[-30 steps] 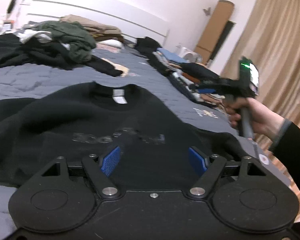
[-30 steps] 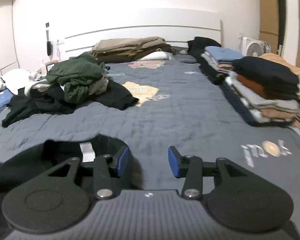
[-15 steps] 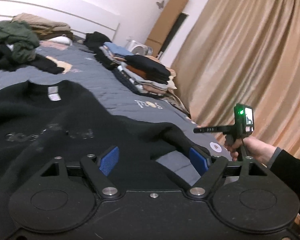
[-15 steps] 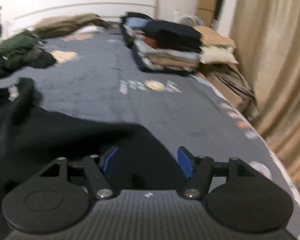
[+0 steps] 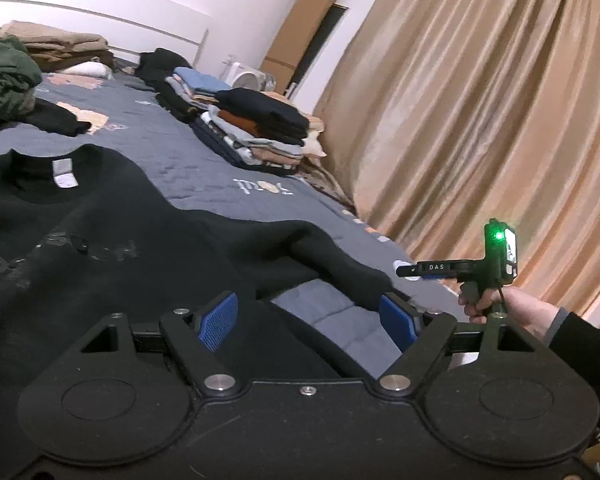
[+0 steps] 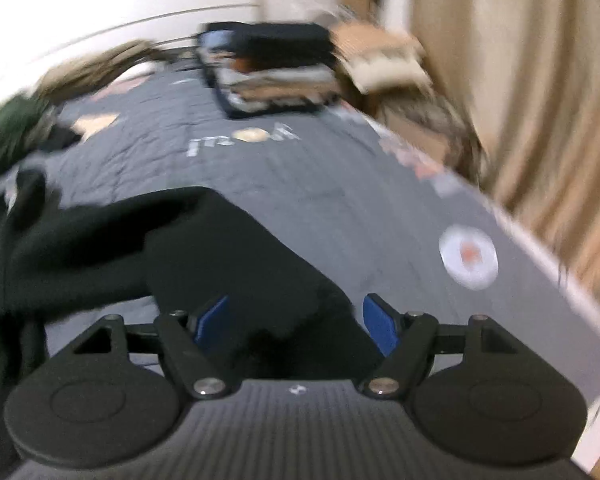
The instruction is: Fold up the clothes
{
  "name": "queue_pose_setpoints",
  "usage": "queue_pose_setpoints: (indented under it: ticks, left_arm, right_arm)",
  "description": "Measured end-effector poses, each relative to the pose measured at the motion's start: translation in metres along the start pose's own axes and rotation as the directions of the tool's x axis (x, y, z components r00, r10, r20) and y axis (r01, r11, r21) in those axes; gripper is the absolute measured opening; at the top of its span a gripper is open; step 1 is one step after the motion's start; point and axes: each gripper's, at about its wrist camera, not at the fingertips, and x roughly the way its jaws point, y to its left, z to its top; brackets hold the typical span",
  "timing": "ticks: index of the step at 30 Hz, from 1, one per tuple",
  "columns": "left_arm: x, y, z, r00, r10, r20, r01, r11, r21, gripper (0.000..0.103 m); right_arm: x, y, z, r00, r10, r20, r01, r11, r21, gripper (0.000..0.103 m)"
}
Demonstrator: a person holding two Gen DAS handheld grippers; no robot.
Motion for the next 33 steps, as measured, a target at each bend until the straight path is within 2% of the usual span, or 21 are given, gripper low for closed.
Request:
queue_pose_setpoints:
  ticks: [5, 10, 15, 17, 18, 19, 20, 21, 23, 25, 26, 27, 30, 33]
  left_arm:
    - [0.002, -0.010, -0.006, 0.994, -0.105, -0.011, 0.105, 0.994, 0.002, 0.077]
    - [0.008, -0.027, -0.015, 0.992, -0.120, -0.034, 0.121, 0.991, 0.049, 0.077]
    - [0.015, -0.030, -0.020, 0.992, -0.119, -0.047, 0.121, 0.992, 0.043, 0.077]
    - [0.016, -0.030, -0.021, 0.992, -0.114, -0.048, 0.116, 0.992, 0.045, 0.077]
    - [0.016, -0.030, -0.021, 0.993, -0.112, -0.048, 0.114, 0.993, 0.045, 0.077]
    - [0.016, -0.028, -0.021, 0.993, -0.108, -0.049, 0.110, 0.993, 0.044, 0.077]
    - [0.017, -0.027, -0.021, 0.993, -0.103, -0.050, 0.105, 0.994, 0.041, 0.077]
    - [0.017, -0.025, -0.021, 0.994, -0.098, -0.050, 0.100, 0.994, 0.039, 0.077]
    - [0.018, -0.022, -0.021, 0.995, -0.091, -0.050, 0.093, 0.995, 0.034, 0.077]
    - [0.017, -0.019, -0.020, 0.995, -0.084, -0.048, 0.085, 0.996, 0.033, 0.077]
    - [0.018, -0.018, -0.020, 0.996, -0.081, -0.048, 0.083, 0.996, 0.033, 0.077]
    - [0.019, -0.016, -0.020, 0.996, -0.079, -0.049, 0.081, 0.996, 0.033, 0.077]
    - [0.021, -0.013, -0.020, 0.996, -0.069, -0.053, 0.071, 0.997, 0.037, 0.077]
    - [0.025, -0.009, -0.023, 0.996, -0.061, -0.065, 0.063, 0.997, 0.041, 0.077]
  right_arm:
    - [0.006, -0.027, -0.017, 0.998, 0.026, -0.059, -0.020, 0.994, 0.109, 0.073]
    - [0.027, -0.038, -0.029, 0.982, 0.129, -0.137, -0.089, 0.960, 0.264, 0.073]
    - [0.056, -0.036, -0.031, 0.964, 0.210, -0.165, -0.122, 0.895, 0.429, 0.073]
    - [0.059, -0.029, -0.029, 0.969, 0.197, -0.152, -0.113, 0.892, 0.438, 0.056]
    - [0.059, -0.028, -0.026, 0.969, 0.204, -0.139, -0.123, 0.888, 0.443, 0.024]
    - [0.058, -0.029, -0.023, 0.967, 0.219, -0.131, -0.135, 0.874, 0.466, 0.017]
    - [0.054, -0.030, -0.017, 0.972, 0.211, -0.107, -0.137, 0.870, 0.473, 0.016]
    - [0.048, -0.031, -0.009, 0.980, 0.186, -0.071, -0.132, 0.874, 0.467, 0.015]
    - [0.030, -0.034, 0.015, 0.997, 0.072, 0.014, -0.071, 0.906, 0.418, 0.015]
    - [0.012, -0.044, 0.043, 0.994, -0.030, 0.103, -0.015, 0.913, 0.407, 0.013]
    - [0.006, -0.049, 0.059, 0.986, -0.081, 0.142, 0.020, 0.920, 0.391, 0.013]
    - [0.001, -0.053, 0.073, 0.976, -0.131, 0.176, 0.058, 0.928, 0.368, 0.007]
    - [-0.010, -0.061, 0.120, 0.912, -0.307, 0.273, 0.216, 0.924, 0.317, 0.002]
    - [0.005, -0.070, 0.153, 0.905, -0.333, 0.264, 0.256, 0.923, 0.286, 0.001]
